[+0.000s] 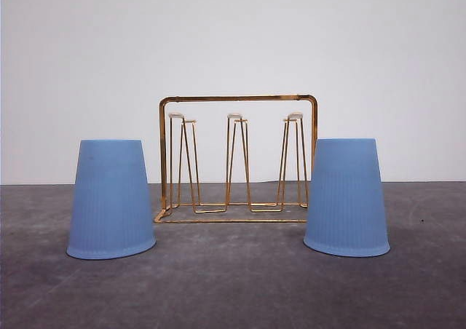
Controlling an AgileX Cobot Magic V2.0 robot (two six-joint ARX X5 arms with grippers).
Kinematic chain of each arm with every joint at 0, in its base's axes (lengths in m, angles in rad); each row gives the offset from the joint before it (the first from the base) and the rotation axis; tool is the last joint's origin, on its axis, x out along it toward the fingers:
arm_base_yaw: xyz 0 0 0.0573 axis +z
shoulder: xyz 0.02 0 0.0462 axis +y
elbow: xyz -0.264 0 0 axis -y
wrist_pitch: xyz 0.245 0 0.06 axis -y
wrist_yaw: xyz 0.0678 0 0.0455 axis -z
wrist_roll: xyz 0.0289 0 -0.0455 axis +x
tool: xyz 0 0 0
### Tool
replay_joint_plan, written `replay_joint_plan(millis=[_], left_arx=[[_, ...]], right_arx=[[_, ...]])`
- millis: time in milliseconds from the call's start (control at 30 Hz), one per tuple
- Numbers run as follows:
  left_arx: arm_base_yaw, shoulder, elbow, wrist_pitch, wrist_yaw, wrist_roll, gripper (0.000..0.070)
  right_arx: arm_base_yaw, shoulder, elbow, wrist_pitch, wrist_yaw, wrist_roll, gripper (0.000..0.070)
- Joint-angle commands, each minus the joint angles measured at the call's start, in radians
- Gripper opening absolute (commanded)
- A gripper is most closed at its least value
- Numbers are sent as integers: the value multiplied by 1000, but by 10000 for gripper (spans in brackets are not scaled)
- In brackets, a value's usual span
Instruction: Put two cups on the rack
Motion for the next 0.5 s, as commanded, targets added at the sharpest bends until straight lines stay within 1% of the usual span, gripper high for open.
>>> replay_joint_plan(millis=[0,67,133,267,300,367,400,433,467], left_arx=[[-1,-1,-14,12,3,-14,0],[-1,-1,-14,13,3,-27,0],[-1,-1,-14,13,3,-74,0],[-1,-1,-14,36,3,-243,0],[-1,-1,-14,49,3,-291,0],[-1,-1,-13,95,3,-386,0],[-1,-1,-12,129,3,-424,0],[-1,-1,-10,169,3,-452,0],[-1,-1,-3,207,2,-473,0]], right_arx=[[0,0,-5,11,3,-11,32],[0,0,-5,11,3,-11,32],[0,0,-5,11,3,-11,32],[0,0,-4,17,1,3,32],[0,0,-3,24,-4,32,32],[0,0,-1,62,-40,114,30],[0,0,-1,93,-60,152,21],[0,0,1,130,-83,193,7],[0,0,11,158,-105,232,7]])
